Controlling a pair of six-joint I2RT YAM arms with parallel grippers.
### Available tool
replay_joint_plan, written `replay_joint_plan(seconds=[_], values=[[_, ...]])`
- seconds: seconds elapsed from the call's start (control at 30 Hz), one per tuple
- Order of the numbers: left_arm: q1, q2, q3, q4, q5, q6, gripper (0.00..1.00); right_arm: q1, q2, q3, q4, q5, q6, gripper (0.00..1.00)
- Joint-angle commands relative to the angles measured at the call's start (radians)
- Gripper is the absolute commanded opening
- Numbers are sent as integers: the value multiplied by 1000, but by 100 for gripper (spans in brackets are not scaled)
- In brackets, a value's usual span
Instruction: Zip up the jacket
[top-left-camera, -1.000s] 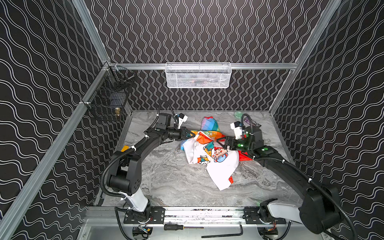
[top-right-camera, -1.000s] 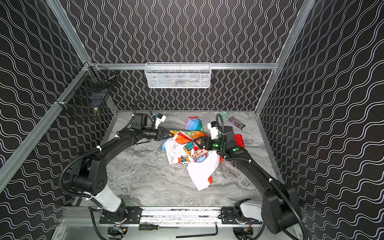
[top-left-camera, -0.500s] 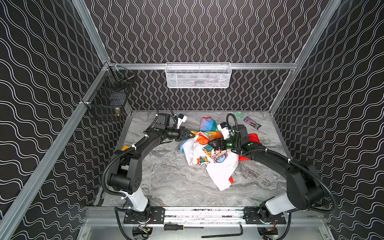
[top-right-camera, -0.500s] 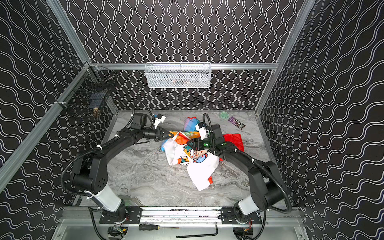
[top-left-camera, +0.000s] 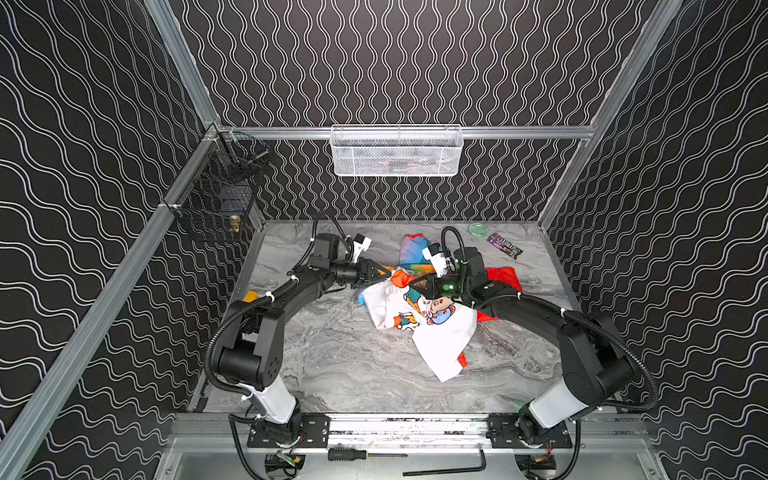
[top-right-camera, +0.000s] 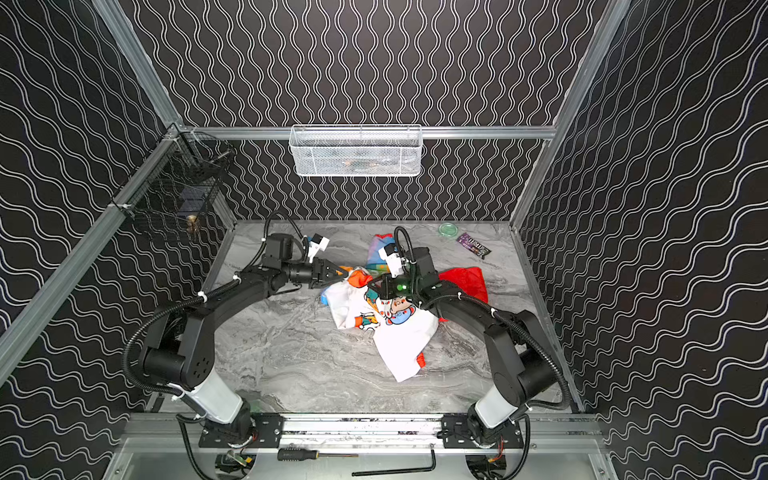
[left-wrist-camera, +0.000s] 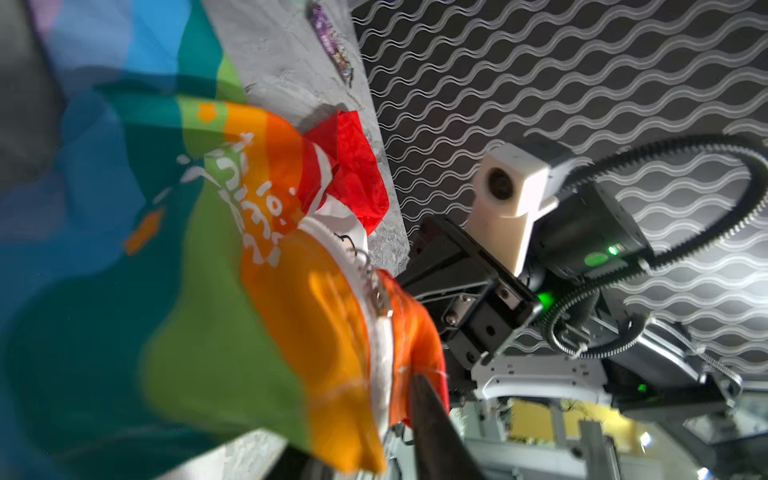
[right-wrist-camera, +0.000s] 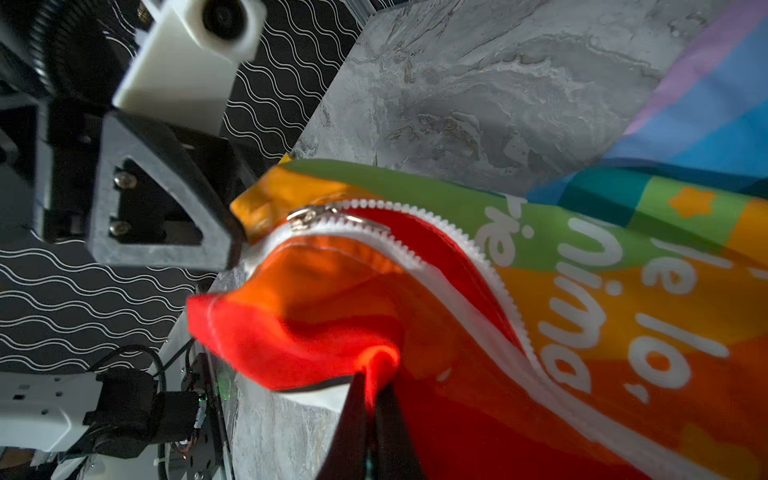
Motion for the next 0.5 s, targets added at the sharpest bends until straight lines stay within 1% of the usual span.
replay_joint_plan(seconds=[0.0, 0.03, 0.1, 0.17, 0.23, 0.33, 0.47], values=[[0, -18, -100, 338, -65, -268, 47, 17, 4, -7, 84, -14, 50, 0], [0, -19, -141, 436, -78, -350, 47, 23, 5, -10, 91, -10, 55, 0], [0, -16, -202, 587, -107, -465, 47, 32, 8, -8, 95, -5, 60, 0], [-1, -4, -245, 713, -126, -555, 45, 41, 14, -6, 96, 0, 58, 0], [-1, 9, -272, 816, -141, -625, 40, 45, 21, -4, 95, 0, 57, 0], [-2, 16, -294, 876, -177, -670, 35, 47, 23, -9, 97, 4, 60, 0], [0, -3, -305, 859, -207, -660, 29, 46, 21, -17, 101, 20, 64, 0]])
